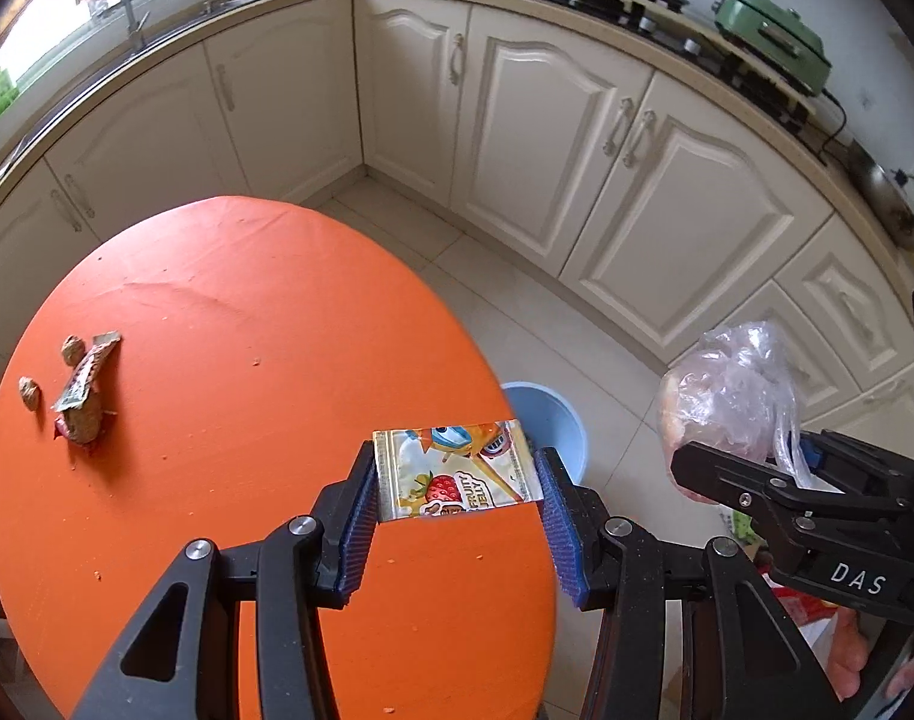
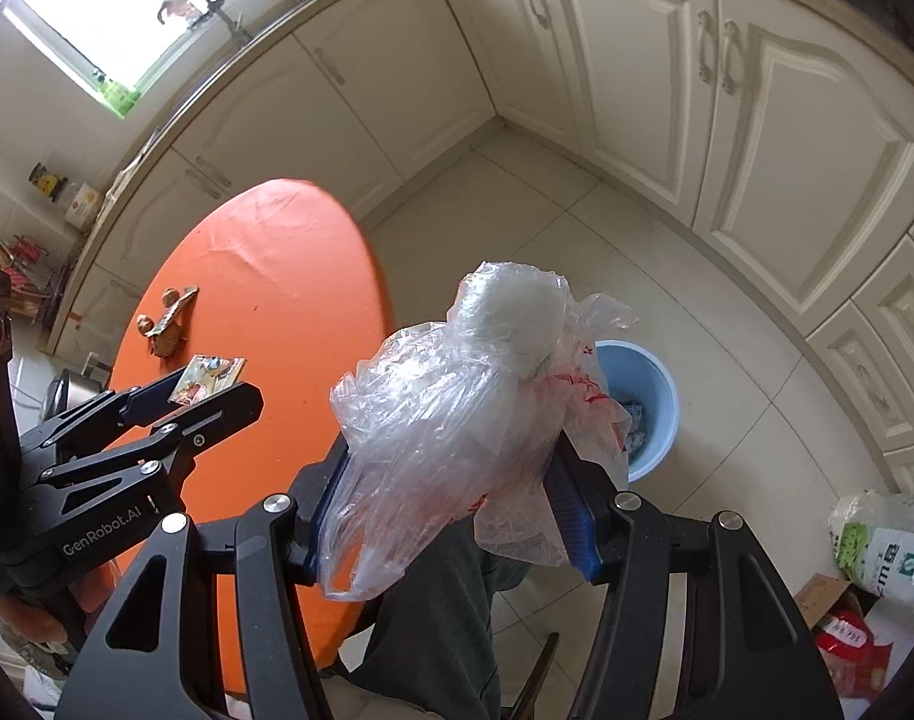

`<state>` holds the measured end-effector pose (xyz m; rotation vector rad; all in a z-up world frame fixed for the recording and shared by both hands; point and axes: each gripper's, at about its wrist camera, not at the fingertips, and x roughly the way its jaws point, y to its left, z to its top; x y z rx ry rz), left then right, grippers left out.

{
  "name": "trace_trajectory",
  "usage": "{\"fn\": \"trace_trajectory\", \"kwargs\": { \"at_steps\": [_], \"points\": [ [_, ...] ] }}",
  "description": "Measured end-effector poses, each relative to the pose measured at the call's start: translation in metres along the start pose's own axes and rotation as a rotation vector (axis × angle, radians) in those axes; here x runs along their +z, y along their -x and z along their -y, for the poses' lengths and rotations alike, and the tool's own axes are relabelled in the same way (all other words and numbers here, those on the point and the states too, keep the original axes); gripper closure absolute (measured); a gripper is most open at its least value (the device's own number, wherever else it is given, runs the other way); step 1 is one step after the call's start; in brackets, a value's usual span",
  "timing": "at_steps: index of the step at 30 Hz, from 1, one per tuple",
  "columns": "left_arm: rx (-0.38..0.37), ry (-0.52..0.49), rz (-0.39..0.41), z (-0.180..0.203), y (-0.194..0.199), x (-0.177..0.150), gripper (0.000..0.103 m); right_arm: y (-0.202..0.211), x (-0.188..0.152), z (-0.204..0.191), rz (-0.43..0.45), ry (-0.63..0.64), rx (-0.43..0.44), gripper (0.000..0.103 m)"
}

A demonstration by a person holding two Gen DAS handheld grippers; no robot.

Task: Collect trash
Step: 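Carry the plastic bag and wrapper toward the bucket and open the right gripper, then open the left gripper over the bucket to drop the strawberry wrapper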

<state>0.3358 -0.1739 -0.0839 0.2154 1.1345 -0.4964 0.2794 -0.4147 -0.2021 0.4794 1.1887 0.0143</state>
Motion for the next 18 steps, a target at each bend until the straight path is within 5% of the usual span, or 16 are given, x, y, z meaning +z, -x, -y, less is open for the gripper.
{"fn": "trace_trajectory", "kwargs": {
  "at_steps": [12, 18],
  "points": [
    [-0.011, -0.11, -0.083, 0.054, -0.076, 0.043, 0.057, -0.024, 0.01, 0.083, -0.037, -0.14, -0.037, 0.043],
    [0.004, -0.098, -0.095, 0.059, -0.102, 0.061, 0.057, -0.041, 0.027, 0.105, -0.081, -0.249, -0.019, 0.017]
  ]
}}
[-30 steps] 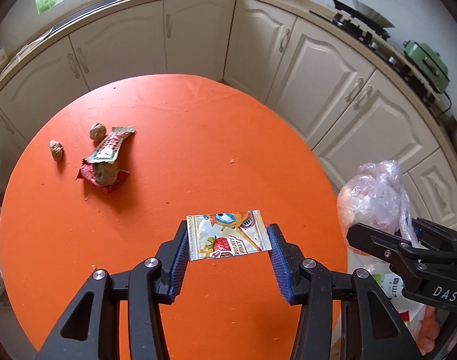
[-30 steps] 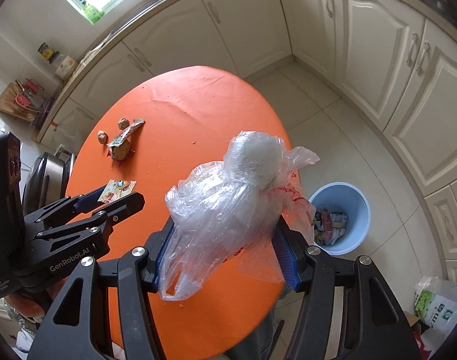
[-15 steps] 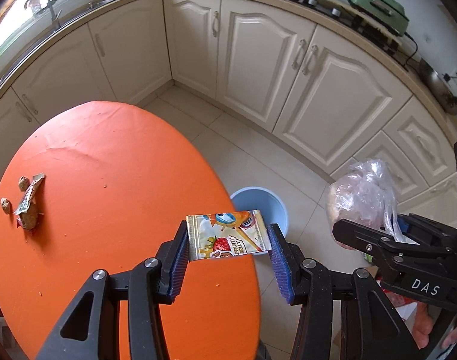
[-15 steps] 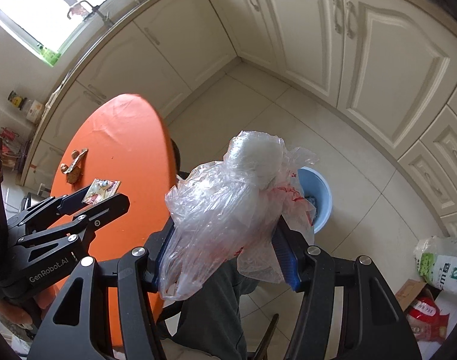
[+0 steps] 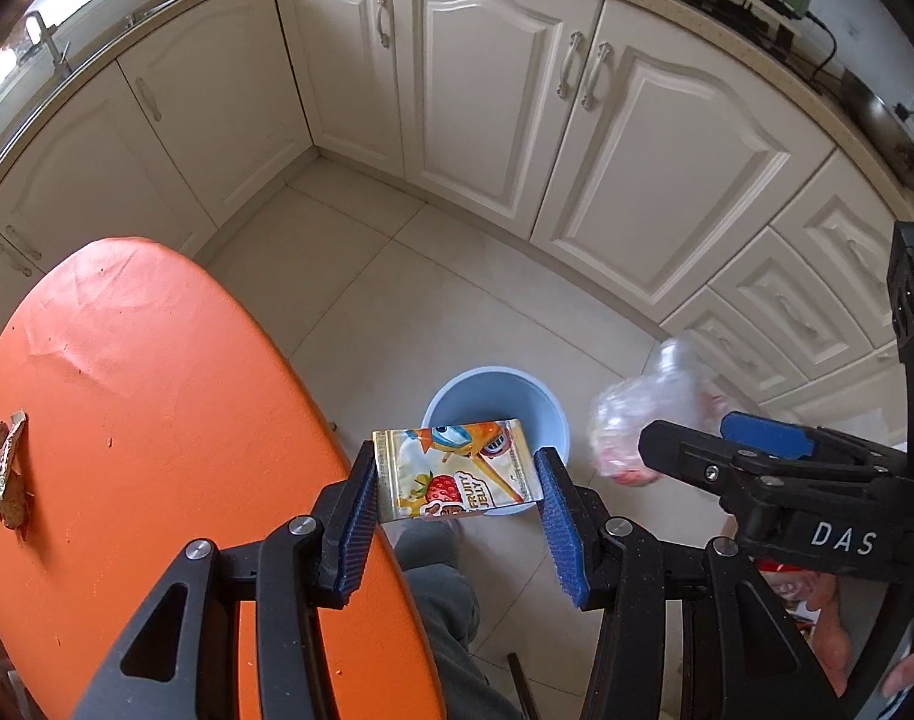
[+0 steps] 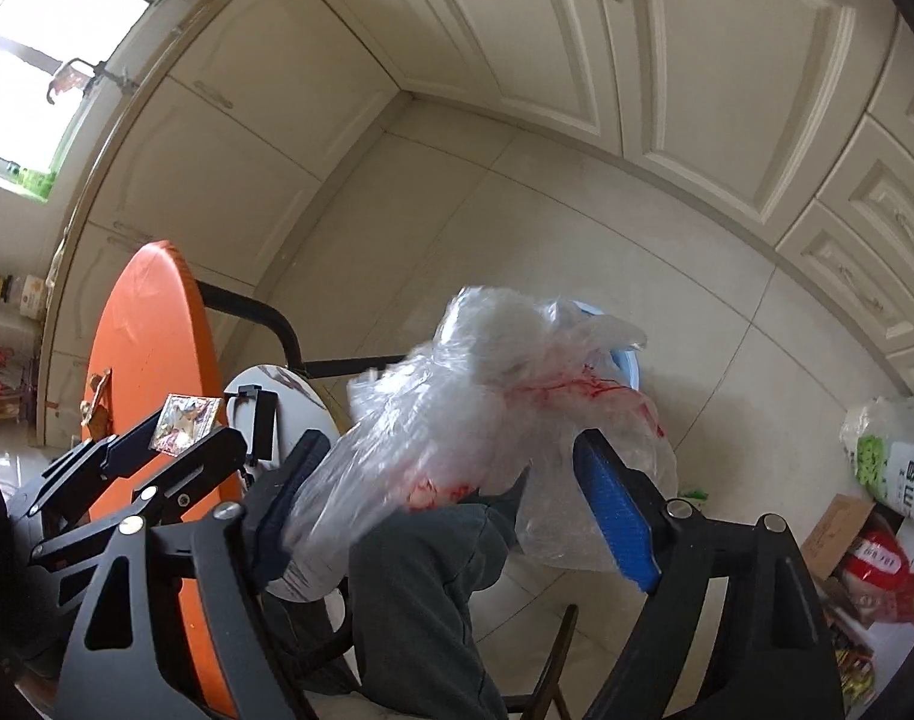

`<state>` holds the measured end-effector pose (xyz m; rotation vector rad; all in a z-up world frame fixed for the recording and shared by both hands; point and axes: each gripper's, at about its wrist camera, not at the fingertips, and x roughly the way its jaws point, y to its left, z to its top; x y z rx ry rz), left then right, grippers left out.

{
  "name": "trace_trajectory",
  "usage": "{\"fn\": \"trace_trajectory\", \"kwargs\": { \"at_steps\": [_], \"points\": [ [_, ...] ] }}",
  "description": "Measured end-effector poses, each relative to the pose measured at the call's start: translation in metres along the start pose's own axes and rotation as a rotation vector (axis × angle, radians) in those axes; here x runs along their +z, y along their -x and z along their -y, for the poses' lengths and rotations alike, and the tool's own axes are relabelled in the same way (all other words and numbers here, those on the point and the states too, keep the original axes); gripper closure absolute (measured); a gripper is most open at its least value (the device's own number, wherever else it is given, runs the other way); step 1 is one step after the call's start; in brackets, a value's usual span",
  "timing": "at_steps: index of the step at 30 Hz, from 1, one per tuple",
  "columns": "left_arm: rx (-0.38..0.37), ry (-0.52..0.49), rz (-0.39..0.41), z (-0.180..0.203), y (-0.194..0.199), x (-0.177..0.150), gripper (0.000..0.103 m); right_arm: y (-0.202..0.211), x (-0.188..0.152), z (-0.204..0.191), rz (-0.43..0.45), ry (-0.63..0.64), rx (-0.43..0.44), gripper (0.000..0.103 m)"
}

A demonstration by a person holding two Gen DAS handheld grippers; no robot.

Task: Collect trash
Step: 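Open the left gripper over the bucket to drop the strawberry wrapper, then move both open grippers back toward the table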

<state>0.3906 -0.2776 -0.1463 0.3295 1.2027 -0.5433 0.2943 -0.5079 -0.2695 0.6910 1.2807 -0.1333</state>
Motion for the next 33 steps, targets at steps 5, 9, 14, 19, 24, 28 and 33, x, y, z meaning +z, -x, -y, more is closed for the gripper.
{"fn": "trace_trajectory", "kwargs": {
  "at_steps": [5, 9, 14, 19, 24, 28, 33],
  "points": [
    [0.004, 0.003, -0.018, 0.008, -0.018, 0.01, 0.057, -0.003, 0.006, 0.015, -0.003, -0.028, 0.0, 0.015],
    [-0.009, -0.004, -0.041, 0.019, -0.034, 0.018, 0.057, -0.006, 0.002, 0.03, -0.021, -0.059, -0.013, 0.015],
    [-0.022, -0.052, -0.036, 0.038, -0.046, 0.03, 0.036, -0.005, -0.003, 0.047, -0.032, -0.092, -0.053, 0.015],
    [0.028, -0.095, -0.03, 0.053, -0.049, 0.027, 0.029, 0.0, -0.006, 0.061, -0.026, -0.12, -0.09, 0.015],
    [0.028, -0.086, -0.063, 0.057, -0.056, 0.027, 0.029, 0.002, -0.009, 0.07, -0.023, -0.132, -0.107, 0.015],
    [0.053, -0.085, -0.058, 0.06, -0.055, 0.025, 0.029, 0.002, -0.013, 0.069, -0.032, -0.128, -0.121, 0.015],
    [0.044, -0.092, -0.06, 0.06, -0.042, 0.016, 0.029, 0.007, -0.022, 0.058, -0.037, -0.108, -0.128, 0.015]
  ]
}}
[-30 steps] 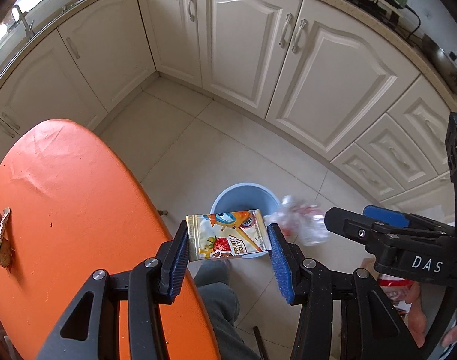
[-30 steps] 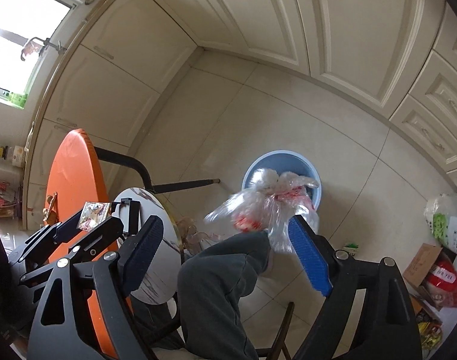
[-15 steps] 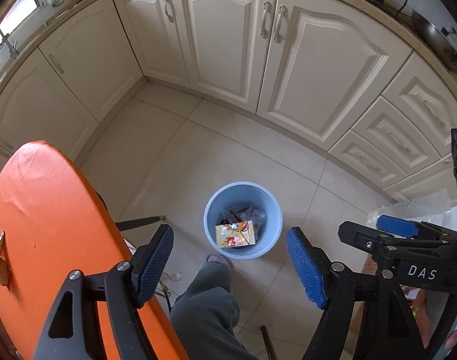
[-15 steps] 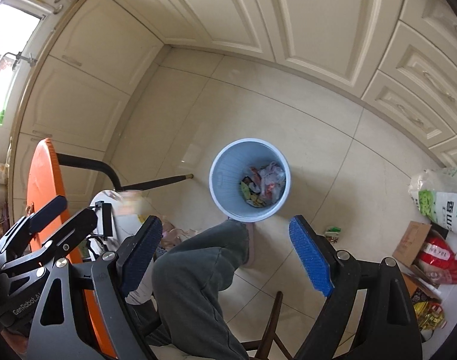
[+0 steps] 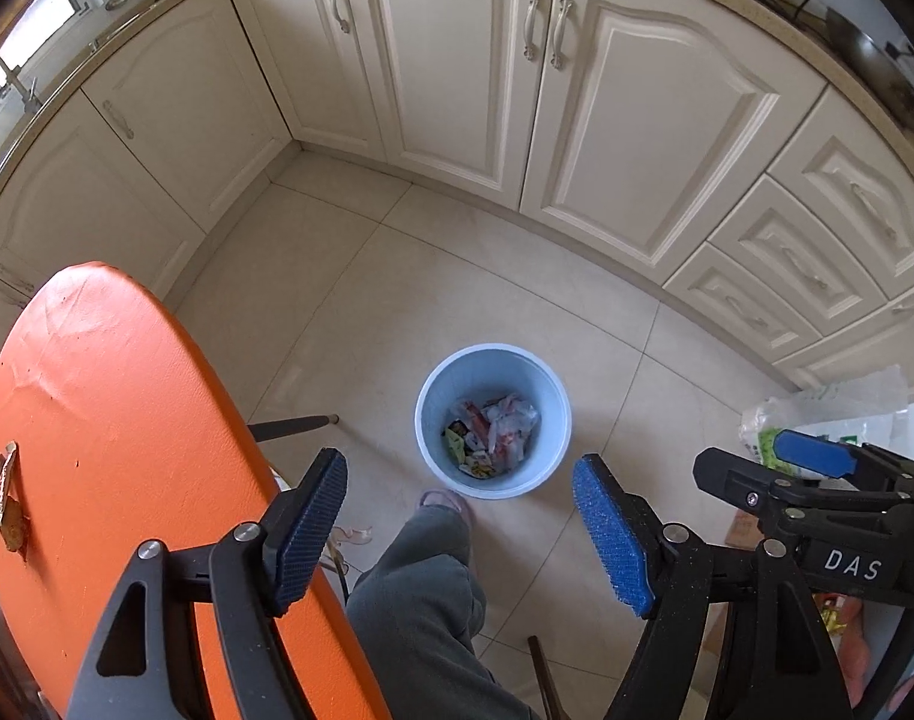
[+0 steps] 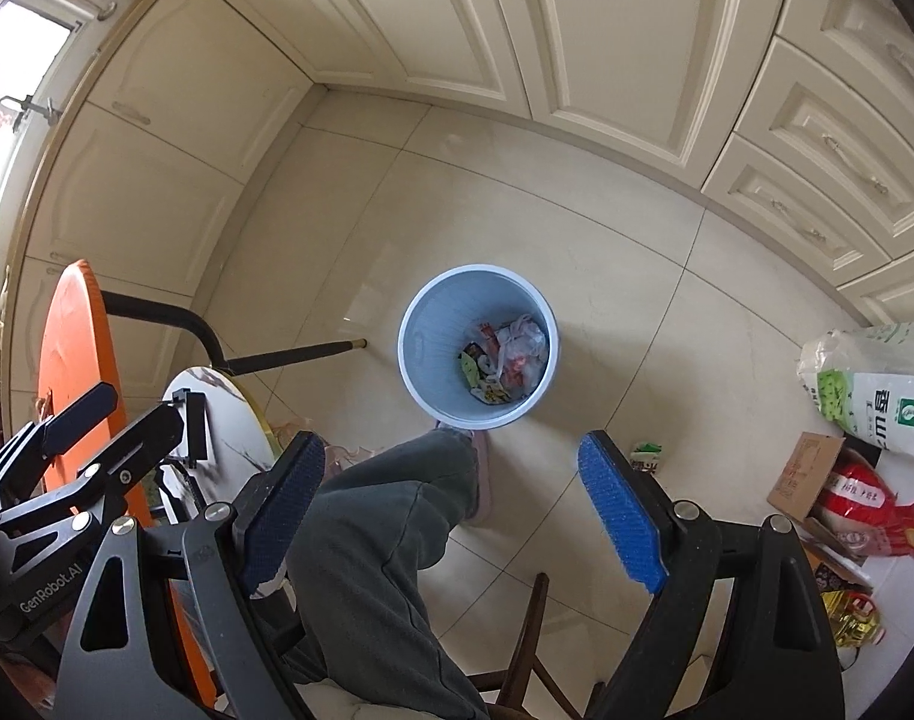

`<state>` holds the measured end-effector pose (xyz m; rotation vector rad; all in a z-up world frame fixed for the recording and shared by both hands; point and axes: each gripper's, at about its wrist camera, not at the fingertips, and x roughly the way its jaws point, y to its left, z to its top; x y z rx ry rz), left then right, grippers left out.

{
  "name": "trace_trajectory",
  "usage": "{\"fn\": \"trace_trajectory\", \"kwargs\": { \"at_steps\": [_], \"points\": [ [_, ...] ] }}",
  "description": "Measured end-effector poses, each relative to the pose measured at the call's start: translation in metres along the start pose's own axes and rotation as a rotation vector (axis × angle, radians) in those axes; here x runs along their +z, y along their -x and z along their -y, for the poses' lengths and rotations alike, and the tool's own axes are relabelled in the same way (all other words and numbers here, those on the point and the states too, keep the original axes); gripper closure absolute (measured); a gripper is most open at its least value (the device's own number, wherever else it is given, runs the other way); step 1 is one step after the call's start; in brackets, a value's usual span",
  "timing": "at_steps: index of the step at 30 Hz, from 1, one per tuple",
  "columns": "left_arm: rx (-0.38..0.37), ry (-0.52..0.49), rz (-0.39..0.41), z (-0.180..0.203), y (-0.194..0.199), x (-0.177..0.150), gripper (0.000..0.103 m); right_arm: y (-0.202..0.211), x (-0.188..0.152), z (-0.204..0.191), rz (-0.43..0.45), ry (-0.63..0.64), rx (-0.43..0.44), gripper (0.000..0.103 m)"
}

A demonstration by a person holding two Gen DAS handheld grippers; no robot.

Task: Collect trash
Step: 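Move both open grippers back toward the table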

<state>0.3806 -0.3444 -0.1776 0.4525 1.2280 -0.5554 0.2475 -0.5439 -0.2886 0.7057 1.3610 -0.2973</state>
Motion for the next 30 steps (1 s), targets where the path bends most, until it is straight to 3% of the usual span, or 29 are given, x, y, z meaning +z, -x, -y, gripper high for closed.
{"fn": "trace_trajectory", "kwargs": {
  "at_steps": [6, 14, 23, 30],
  "points": [
    [-0.015, 0.01, 0.027, -0.015, 0.03, -0.023, 0.029, 0.022, -0.018, -0.018, 0.03, 0.028, -0.01, 0.015],
    [-0.019, 0.071, 0.094, -0.059, 0.083, -0.078, 0.029, 0.051, -0.047, -0.057, 0.084, 0.081, -0.035, 0.015],
    [-0.009, 0.17, 0.152, -0.114, 0.139, -0.145, 0.029, 0.073, -0.09, -0.126, 0.132, 0.204, -0.037, 0.014],
    [0.02, 0.281, 0.177, -0.169, 0.179, -0.2, 0.029, 0.066, -0.115, -0.192, 0.125, 0.326, -0.032, 0.013]
  ]
}}
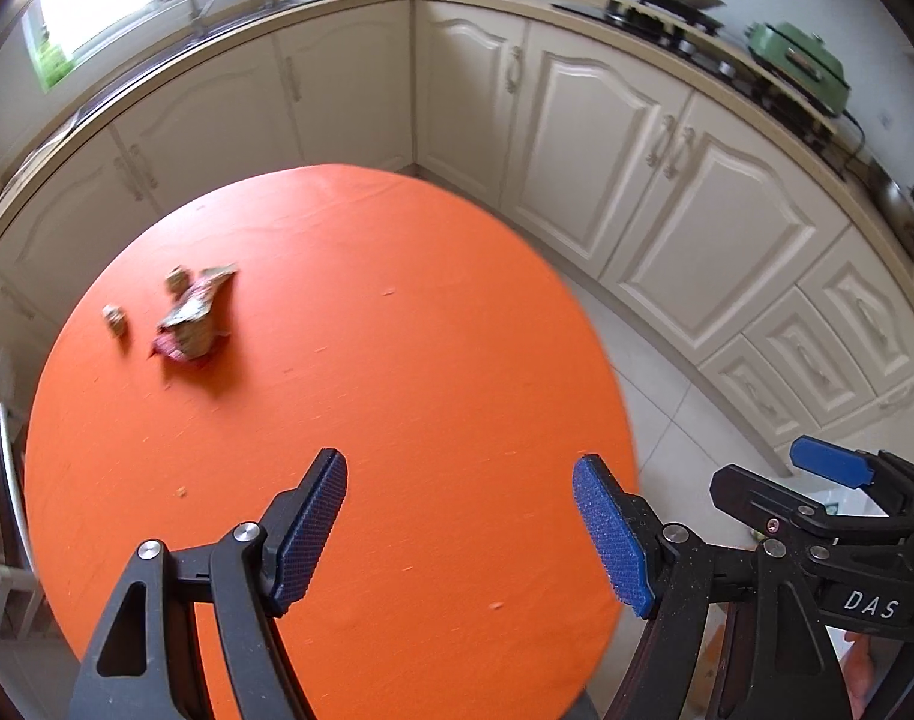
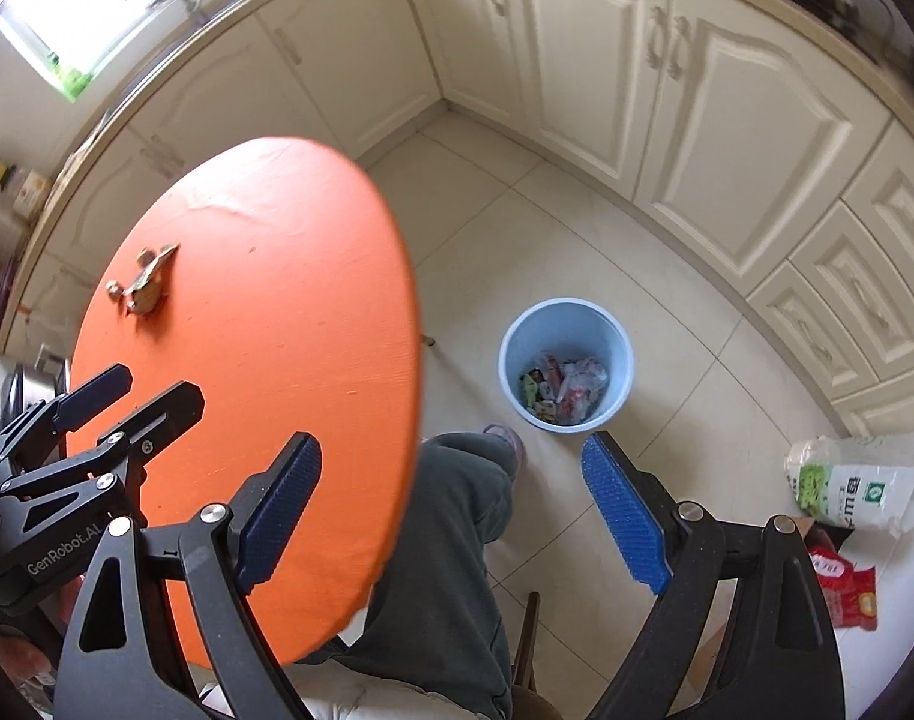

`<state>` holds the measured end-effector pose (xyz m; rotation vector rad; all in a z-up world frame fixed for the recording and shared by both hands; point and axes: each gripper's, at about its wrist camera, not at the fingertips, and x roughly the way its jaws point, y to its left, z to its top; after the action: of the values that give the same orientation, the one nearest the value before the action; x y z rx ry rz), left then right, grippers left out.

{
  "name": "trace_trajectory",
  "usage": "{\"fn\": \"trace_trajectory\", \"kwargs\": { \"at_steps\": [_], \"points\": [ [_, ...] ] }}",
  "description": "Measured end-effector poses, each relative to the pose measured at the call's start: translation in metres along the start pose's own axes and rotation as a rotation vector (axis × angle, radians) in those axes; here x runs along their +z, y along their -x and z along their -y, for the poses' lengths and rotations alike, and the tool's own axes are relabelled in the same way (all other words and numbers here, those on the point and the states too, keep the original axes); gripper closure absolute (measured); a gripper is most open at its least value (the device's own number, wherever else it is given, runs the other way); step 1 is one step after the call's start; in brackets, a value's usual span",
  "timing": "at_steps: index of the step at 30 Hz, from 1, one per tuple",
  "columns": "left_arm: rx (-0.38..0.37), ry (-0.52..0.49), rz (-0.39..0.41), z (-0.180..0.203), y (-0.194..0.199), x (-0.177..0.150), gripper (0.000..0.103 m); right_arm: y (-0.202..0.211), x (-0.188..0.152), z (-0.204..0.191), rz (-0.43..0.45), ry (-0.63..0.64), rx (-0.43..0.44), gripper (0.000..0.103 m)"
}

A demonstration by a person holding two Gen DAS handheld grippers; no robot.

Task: Collect trash
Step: 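Move both open grippers back toward the table, then grasp the brown lump beside the checkered wrapper with the right gripper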

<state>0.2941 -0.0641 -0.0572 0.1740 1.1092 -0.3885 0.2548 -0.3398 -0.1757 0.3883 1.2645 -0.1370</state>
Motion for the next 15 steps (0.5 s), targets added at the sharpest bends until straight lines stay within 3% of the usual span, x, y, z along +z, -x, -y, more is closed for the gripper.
{"fn": "trace_trajectory", "kwargs": {
  "at_steps": [15],
  "points": [
    [0.049, 0.228, -0.019, -0.122, 0.037, -0.039, 0.029, -0.043, 0.005, -0.144, -0.093, 0.22, 0.037, 0.013]
  ]
}}
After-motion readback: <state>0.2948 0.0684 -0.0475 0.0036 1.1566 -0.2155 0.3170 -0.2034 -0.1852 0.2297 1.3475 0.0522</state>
